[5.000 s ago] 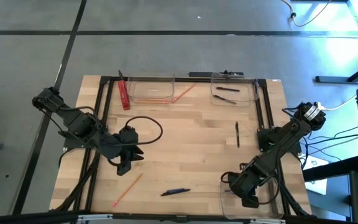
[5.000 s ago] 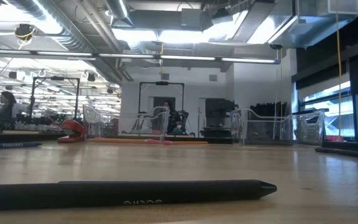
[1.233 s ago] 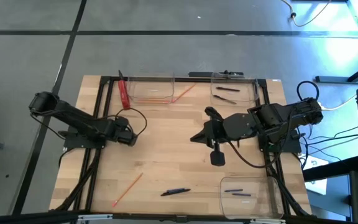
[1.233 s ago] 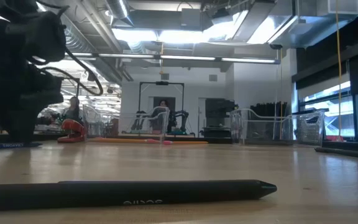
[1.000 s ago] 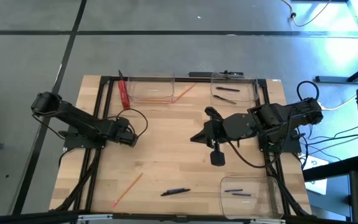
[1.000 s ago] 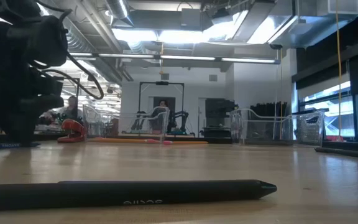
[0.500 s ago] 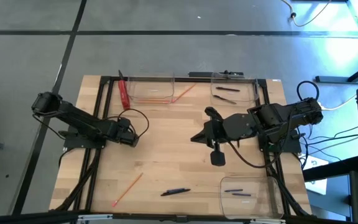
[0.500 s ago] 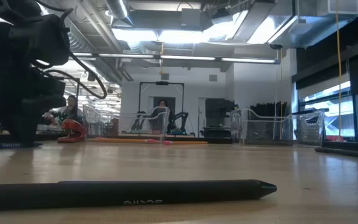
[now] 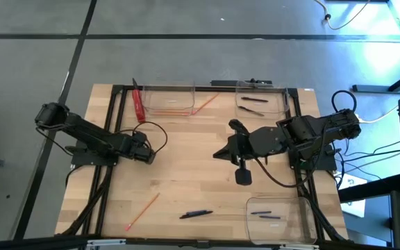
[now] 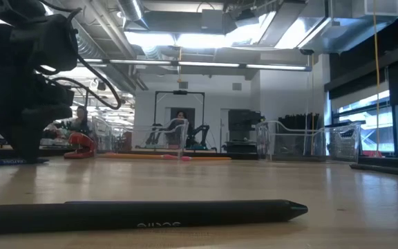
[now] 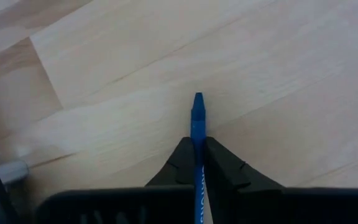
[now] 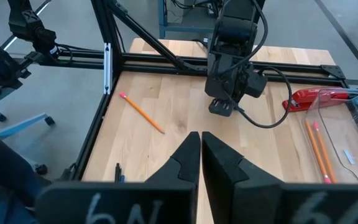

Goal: Sort crayons/erasers/pens/pencils in bins
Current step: Put the blue crayon into the bottom transparent bin

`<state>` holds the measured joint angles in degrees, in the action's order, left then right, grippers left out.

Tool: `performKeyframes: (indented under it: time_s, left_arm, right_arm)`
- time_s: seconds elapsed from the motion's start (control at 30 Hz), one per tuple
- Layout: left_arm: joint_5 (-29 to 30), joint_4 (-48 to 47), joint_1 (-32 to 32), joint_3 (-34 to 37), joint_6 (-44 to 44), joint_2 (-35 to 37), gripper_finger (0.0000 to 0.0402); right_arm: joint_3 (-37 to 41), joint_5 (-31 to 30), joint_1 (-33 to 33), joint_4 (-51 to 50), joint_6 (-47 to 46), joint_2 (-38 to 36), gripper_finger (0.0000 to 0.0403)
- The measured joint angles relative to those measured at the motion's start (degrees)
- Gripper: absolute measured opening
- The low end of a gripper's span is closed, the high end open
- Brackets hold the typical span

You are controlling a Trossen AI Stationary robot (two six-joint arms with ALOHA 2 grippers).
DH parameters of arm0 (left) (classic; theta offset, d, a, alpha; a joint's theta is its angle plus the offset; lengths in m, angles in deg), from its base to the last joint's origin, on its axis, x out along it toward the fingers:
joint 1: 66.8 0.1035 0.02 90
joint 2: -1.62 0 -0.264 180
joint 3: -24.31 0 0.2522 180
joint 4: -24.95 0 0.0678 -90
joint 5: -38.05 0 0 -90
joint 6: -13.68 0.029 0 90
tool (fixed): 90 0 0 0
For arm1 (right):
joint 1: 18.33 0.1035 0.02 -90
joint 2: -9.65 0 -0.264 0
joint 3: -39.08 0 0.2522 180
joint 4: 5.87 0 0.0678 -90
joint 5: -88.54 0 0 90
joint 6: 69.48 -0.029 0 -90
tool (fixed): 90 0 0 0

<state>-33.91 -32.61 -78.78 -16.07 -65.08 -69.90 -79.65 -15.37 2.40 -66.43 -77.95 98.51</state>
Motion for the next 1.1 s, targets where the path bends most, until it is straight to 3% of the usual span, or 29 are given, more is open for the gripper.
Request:
performKeyframes:
  time_s: [0.37, 1.1]
  left_arm:
    - [-2.65, 4.4, 0.0, -1.69, 6.05, -0.17, 0.0001]
    - [-5.14, 41.04, 0.6, -2.07, 27.97, -0.09, 0.0]
  right_arm:
    - [0.0, 0.0, 0.0, -1.08, -0.39, -0.02, 0.0019]
    - [0.0, 0.01, 0.0, -3.09, -8.13, -0.02, 0.003]
